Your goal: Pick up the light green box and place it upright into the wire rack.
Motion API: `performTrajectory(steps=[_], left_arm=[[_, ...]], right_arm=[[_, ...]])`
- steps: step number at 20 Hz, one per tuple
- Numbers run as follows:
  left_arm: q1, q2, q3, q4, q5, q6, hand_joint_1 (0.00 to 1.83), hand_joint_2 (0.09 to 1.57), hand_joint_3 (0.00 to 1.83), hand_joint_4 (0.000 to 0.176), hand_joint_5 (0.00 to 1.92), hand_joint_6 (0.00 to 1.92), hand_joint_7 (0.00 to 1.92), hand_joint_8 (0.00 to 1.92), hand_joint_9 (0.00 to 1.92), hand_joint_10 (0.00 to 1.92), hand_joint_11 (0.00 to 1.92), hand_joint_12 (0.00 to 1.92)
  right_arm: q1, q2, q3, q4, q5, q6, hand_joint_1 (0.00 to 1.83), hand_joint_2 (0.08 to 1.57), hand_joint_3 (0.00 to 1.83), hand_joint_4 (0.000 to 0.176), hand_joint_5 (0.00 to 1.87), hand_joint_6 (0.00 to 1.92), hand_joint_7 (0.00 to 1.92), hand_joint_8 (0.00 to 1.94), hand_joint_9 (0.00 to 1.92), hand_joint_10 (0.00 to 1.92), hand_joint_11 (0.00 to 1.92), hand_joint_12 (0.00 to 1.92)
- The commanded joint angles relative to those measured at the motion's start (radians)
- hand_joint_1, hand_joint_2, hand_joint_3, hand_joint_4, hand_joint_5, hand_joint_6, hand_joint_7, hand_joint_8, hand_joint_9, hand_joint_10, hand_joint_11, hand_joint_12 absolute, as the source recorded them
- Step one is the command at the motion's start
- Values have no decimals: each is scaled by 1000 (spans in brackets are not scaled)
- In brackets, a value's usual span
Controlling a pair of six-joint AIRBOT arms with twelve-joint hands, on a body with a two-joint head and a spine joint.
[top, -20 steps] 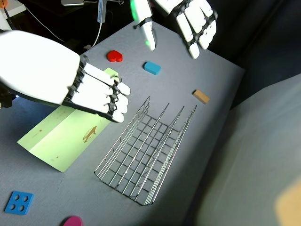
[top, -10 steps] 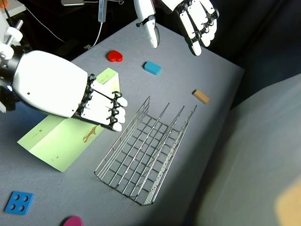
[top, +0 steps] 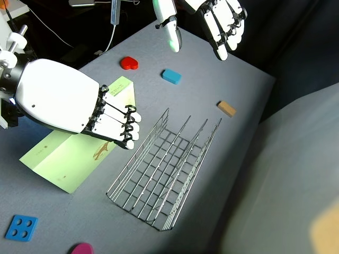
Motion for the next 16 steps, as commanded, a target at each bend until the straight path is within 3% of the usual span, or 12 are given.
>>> performTrajectory(steps=[1, 6, 7, 8, 9, 10, 11, 16], left_arm=[[-17, 3, -2, 79, -21, 5, 141, 1240, 0, 94, 269, 2, 232, 1, 214, 4, 0, 583], [-17, 3, -1, 79, -21, 6, 148, 1237, 0, 94, 271, 2, 236, 2, 216, 4, 0, 587], [-17, 3, -1, 79, -21, 6, 152, 1235, 0, 94, 271, 1, 236, 2, 216, 3, 0, 583], [-17, 3, -2, 79, -21, 6, 154, 1234, 0, 93, 271, 1, 237, 2, 216, 3, 0, 582], [-17, 3, -2, 79, -21, 6, 154, 1234, 0, 93, 271, 1, 237, 2, 217, 3, 0, 582], [-17, 3, -3, 79, -21, 6, 154, 1234, 0, 93, 271, 1, 237, 2, 217, 3, 0, 582], [-18, 3, -4, 79, -21, 6, 154, 1233, 0, 93, 271, 1, 237, 1, 222, 4, 0, 609], [-20, 3, -8, 71, -21, 6, 160, 1229, 0, 93, 272, 1, 238, 1, 226, 3, 0, 588]], right_arm=[[7, -2, -2, -64, 31, 1, 878, 1047, 9, 0, 376, 22, 441, 15, 442, 38, 33, 1083], [6, -2, -2, -87, 29, 4, 1032, 1115, 0, 0, 864, 35, 975, 30, 945, 103, 528, 1207], [7, -1, -2, -87, 29, 4, 1184, 1135, 1, 0, 824, 906, 1040, 770, 1009, 144, 616, 1226], [9, -1, -2, -89, 28, 4, 1210, 1160, 1, 0, 783, 1110, 1000, 1040, 1024, 290, 658, 1304], [11, 0, -2, -89, 28, 3, 1220, 1160, 4, 0, 796, 1102, 986, 1127, 978, 539, 686, 1373], [13, 1, -2, -89, 28, 3, 1338, 1140, 2, 0, 832, 1002, 990, 1055, 901, 1177, 721, 1421], [15, 3, -2, -89, 27, 3, 1250, 1140, 3, 0, 864, 1003, 996, 1120, 857, 1110, 737, 1466], [50, 25, -6, -87, 18, 11, 1232, 1143, 0, 0, 885, 967, 986, 1182, 874, 1148, 733, 1540]])
